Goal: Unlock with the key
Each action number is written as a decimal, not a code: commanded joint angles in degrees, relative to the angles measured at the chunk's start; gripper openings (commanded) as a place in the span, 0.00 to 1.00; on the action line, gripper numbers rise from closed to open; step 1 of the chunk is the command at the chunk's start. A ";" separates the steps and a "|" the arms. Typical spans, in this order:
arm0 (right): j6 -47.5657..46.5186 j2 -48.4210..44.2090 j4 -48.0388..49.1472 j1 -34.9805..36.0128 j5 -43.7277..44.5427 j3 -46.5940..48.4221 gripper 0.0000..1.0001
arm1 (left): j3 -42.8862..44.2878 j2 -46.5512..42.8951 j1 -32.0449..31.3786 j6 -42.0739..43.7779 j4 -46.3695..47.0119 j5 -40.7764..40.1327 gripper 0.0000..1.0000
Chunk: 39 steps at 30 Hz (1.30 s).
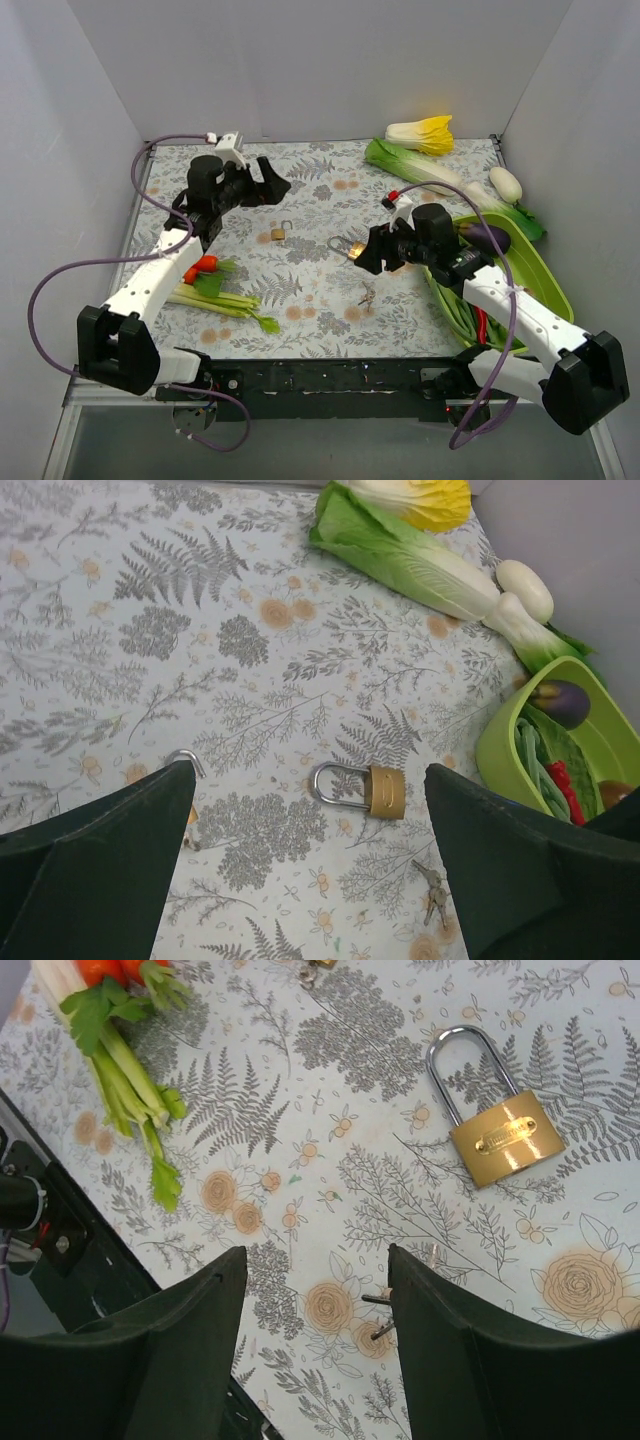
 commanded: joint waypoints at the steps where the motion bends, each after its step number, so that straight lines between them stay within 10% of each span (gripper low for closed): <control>1: 0.88 4.17 -1.72 -0.23 3.18 1.44 0.65 | -10.88 -3.26 4.59 -9.84 10.12 8.99 0.98; 39: 13.28 12.70 11.54 -0.24 12.32 -11.93 0.48 | -11.69 -4.68 4.86 -8.18 6.89 9.79 0.98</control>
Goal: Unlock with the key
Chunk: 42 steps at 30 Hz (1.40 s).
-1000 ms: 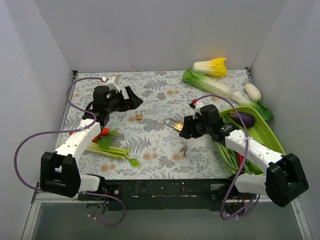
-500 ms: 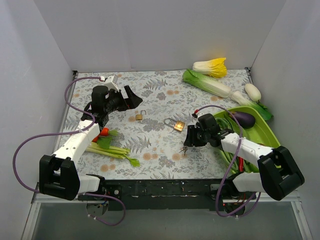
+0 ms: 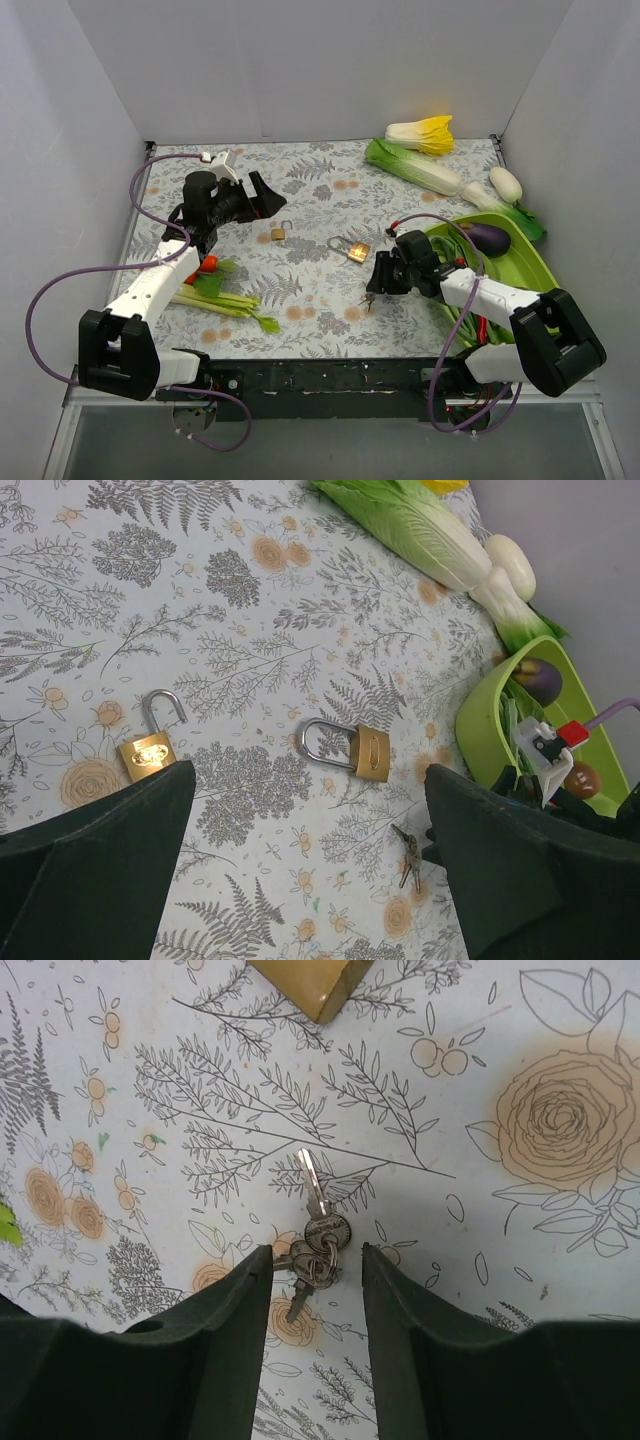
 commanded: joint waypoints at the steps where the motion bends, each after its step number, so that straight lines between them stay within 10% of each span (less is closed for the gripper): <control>1: -0.58 -0.41 5.22 -0.21 1.42 2.21 0.48 | 0.66 -0.44 -0.12 -0.11 0.88 1.89 0.98; 42: -3.83 27.10 18.49 0.66 -3.59 20.67 0.47 | 0.84 1.15 -0.12 1.12 0.09 0.74 0.98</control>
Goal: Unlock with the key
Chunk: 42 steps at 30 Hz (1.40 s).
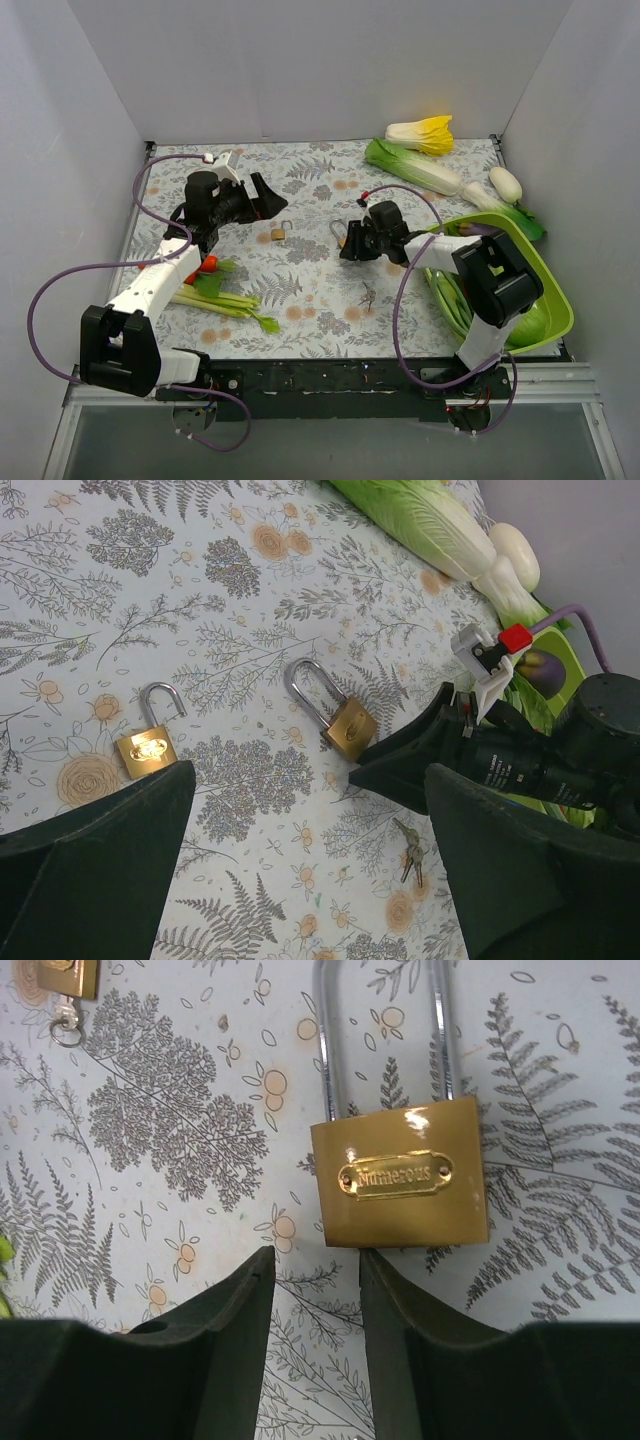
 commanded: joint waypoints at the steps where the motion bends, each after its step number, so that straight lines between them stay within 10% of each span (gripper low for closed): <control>1: 0.56 2.45 3.34 0.69 -1.49 3.52 0.47 | 0.84 0.03 -0.12 0.88 0.15 -0.30 0.98; 21: -7.08 -19.43 -15.10 -0.10 4.92 -4.81 0.59 | 1.02 0.82 -0.12 0.26 -0.11 1.19 0.98; 42: -1.46 -22.86 -13.35 -0.63 -0.17 -17.04 0.47 | 1.37 2.23 -1.00 0.26 -0.82 0.75 0.98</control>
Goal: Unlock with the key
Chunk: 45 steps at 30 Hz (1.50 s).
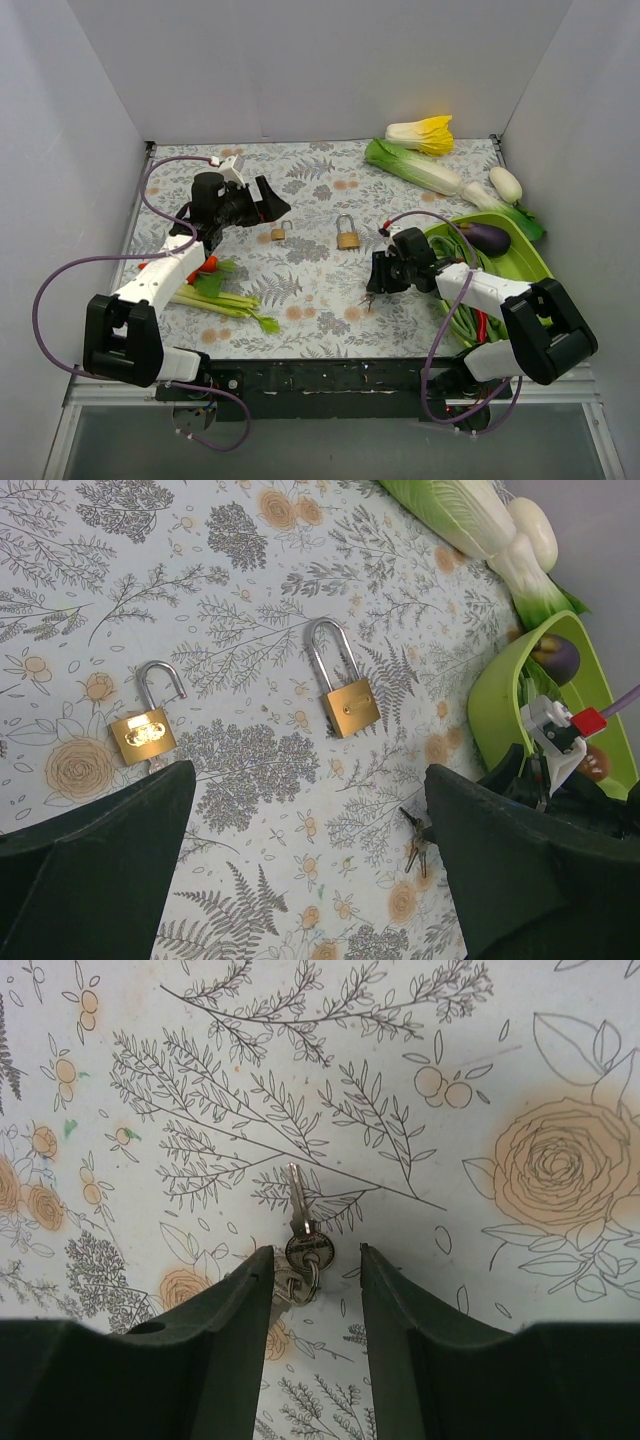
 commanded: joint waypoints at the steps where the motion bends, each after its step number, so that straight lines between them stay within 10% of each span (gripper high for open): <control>1: 2.36 -2.01 1.66 -0.13 -1.42 -1.87 0.47 | 1.37 -0.39 -0.35 0.46 -0.47 0.49 0.98; 20: 6.41 -1.66 2.98 0.22 -1.16 -5.12 0.40 | 1.54 -0.39 -0.52 0.46 -0.73 1.19 0.98; 27: 7.29 -2.79 7.89 0.66 0.16 -6.62 0.02 | 1.46 -2.06 -0.61 0.90 -0.64 1.10 0.98; 45: 2.28 -19.32 12.64 0.66 -13.60 0.23 0.01 | -0.83 -2.42 -5.95 1.16 10.51 23.50 0.98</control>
